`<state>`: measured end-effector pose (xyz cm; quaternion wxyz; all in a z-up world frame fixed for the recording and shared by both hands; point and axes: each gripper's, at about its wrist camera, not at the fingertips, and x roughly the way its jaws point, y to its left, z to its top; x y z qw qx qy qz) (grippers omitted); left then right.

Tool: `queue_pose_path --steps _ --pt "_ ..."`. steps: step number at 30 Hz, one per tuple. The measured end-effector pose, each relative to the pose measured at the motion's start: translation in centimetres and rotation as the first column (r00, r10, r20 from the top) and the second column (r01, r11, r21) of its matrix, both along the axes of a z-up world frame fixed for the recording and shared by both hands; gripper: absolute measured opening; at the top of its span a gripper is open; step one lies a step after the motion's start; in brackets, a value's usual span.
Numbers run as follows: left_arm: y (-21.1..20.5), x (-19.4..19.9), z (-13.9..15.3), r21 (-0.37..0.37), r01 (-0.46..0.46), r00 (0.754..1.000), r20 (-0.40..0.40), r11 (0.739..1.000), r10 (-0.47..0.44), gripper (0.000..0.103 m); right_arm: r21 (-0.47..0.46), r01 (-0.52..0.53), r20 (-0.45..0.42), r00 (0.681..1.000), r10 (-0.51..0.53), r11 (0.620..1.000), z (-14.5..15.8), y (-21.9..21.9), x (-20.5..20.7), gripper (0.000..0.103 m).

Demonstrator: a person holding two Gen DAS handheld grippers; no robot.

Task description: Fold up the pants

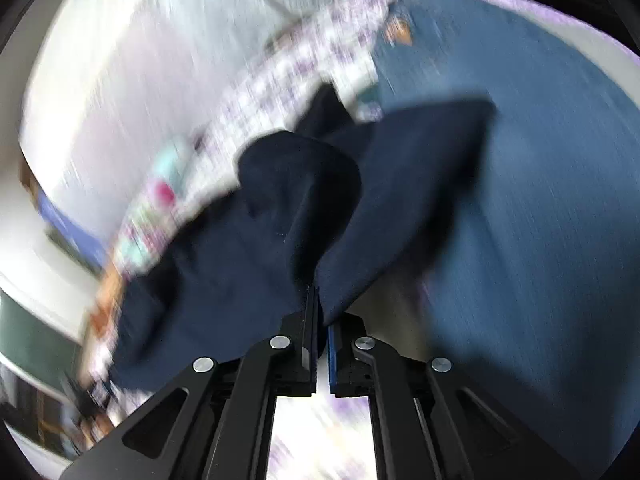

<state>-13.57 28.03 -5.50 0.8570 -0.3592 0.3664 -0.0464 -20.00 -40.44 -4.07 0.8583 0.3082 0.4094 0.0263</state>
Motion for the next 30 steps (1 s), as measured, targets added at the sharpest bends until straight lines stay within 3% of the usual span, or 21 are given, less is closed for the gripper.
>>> queue_pose_path --steps 1,3,5,6,7,8,9,10,11,13,14,16,19,22,23,25,27,28,29,30 --pt "0.3 0.0 -0.8 -0.010 0.000 1.000 -0.023 1.000 0.000 0.013 -0.014 -0.014 -0.053 0.999 0.014 1.000 -1.1 0.1 -0.5 0.005" --pt "0.9 -0.4 -1.8 -0.060 0.012 1.000 -0.016 0.998 -0.013 0.014 -0.015 -0.006 -0.039 0.999 0.006 1.000 -1.3 -0.2 -1.9 0.011" --pt "1.3 -1.2 -0.9 -0.055 0.007 1.000 -0.007 0.998 -0.007 0.016 -0.042 0.013 -0.021 1.000 -0.014 0.999 0.5 -0.6 -2.8 0.033" --pt "1.5 -1.7 -0.1 -0.016 -0.011 1.000 0.002 1.000 0.011 0.028 -0.063 0.021 0.012 1.000 -0.020 0.998 1.7 -0.9 -3.4 0.039" --pt "1.7 -2.3 1.2 0.068 -0.052 0.999 0.014 0.996 0.051 0.037 -0.092 0.036 0.034 0.999 -0.033 0.995 2.6 -1.1 -4.0 0.043" --pt "1.9 -2.9 2.3 0.144 -0.094 0.996 0.026 0.985 0.091 0.055 -0.152 0.082 0.063 0.995 -0.073 0.985 4.0 -1.6 -4.4 0.043" --pt "2.1 -3.4 3.4 0.203 -0.133 0.991 0.045 0.970 0.127 0.066 -0.204 0.128 0.095 0.989 -0.111 0.971 5.4 -2.1 -4.6 0.043" --pt "2.2 -3.5 4.7 0.259 -0.175 0.984 0.071 0.950 0.162 0.068 -0.254 0.169 0.134 0.981 -0.139 0.952 6.8 -2.6 -4.5 0.045" --pt "2.2 -3.0 5.8 0.295 -0.183 0.983 0.083 0.938 0.166 0.069 -0.268 0.177 0.146 0.979 -0.142 0.947 7.6 -2.8 -3.9 0.045" --pt "2.0 -0.9 7.1 0.299 -0.142 0.989 0.090 0.944 0.120 0.069 -0.252 0.148 0.171 0.979 -0.106 0.956 9.1 -2.8 -0.5 0.046" --pt "1.4 1.0 7.8 0.299 -0.100 0.993 0.090 0.949 0.076 0.070 -0.244 0.136 0.174 0.980 -0.095 0.960 9.5 -2.5 1.2 0.053" --pt "0.1 5.3 8.5 0.330 -0.021 0.998 0.066 0.944 0.000 0.079 -0.226 0.095 0.147 0.987 -0.062 0.970 9.6 -2.1 7.5 0.059" --pt "-1.4 12.0 7.6 0.323 0.037 0.999 -0.019 0.946 -0.032 0.080 -0.220 0.115 0.049 0.993 -0.107 0.969 8.6 -3.0 15.7 0.059" --pt "-2.7 17.4 4.7 0.174 0.127 0.986 -0.130 0.976 -0.105 0.080 -0.155 0.134 -0.102 0.983 -0.150 0.979 5.4 -4.4 24.3 0.060" --pt "-3.5 18.9 3.3 0.155 0.162 0.975 -0.175 0.975 -0.134 0.080 -0.145 0.150 -0.151 0.974 -0.171 0.978 4.3 -4.3 26.4 0.060" --pt "-4.2 20.6 1.2 0.170 0.164 0.968 -0.219 0.972 -0.124 0.081 -0.139 0.167 -0.227 0.954 -0.196 0.976 2.3 -4.7 29.5 0.060" --pt "-4.6 21.1 0.1 0.199 0.137 0.976 -0.196 0.970 -0.098 0.083 -0.113 0.183 -0.223 0.953 -0.205 0.977 1.4 -4.5 30.4 0.032" --pt "-5.1 20.8 0.2 0.243 0.135 0.983 -0.156 0.961 -0.099 0.083 -0.069 0.160 -0.182 0.969 -0.170 0.985 1.5 -4.1 30.4 0.020" --pt "-5.2 20.5 0.4 0.264 0.131 0.986 -0.133 0.956 -0.099 0.078 -0.057 0.137 -0.140 0.980 -0.144 0.989 2.1 -3.7 30.0 0.014" --pt "-5.1 20.1 0.5 0.260 0.128 0.989 -0.104 0.957 -0.104 0.066 -0.048 0.116 -0.079 0.990 -0.119 0.992 2.8 -3.4 28.8 0.014"
